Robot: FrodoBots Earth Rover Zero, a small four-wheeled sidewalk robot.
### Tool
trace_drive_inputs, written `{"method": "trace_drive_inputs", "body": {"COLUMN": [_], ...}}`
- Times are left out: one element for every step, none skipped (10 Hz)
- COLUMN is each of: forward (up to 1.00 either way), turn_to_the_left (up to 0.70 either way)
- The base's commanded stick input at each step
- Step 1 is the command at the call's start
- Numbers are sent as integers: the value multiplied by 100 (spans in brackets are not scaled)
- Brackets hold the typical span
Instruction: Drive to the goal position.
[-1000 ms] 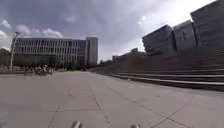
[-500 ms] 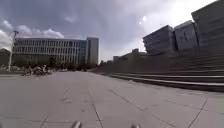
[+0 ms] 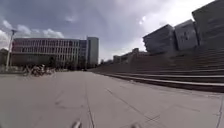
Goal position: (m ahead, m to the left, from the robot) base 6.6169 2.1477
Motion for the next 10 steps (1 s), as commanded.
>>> {"method": "trace_drive_inputs", "body": {"forward": [70,70,70,70,70,70,70,70,70,70], "turn_to_the_left": [0,0,0,0,0,0,0,0,0,0]}}
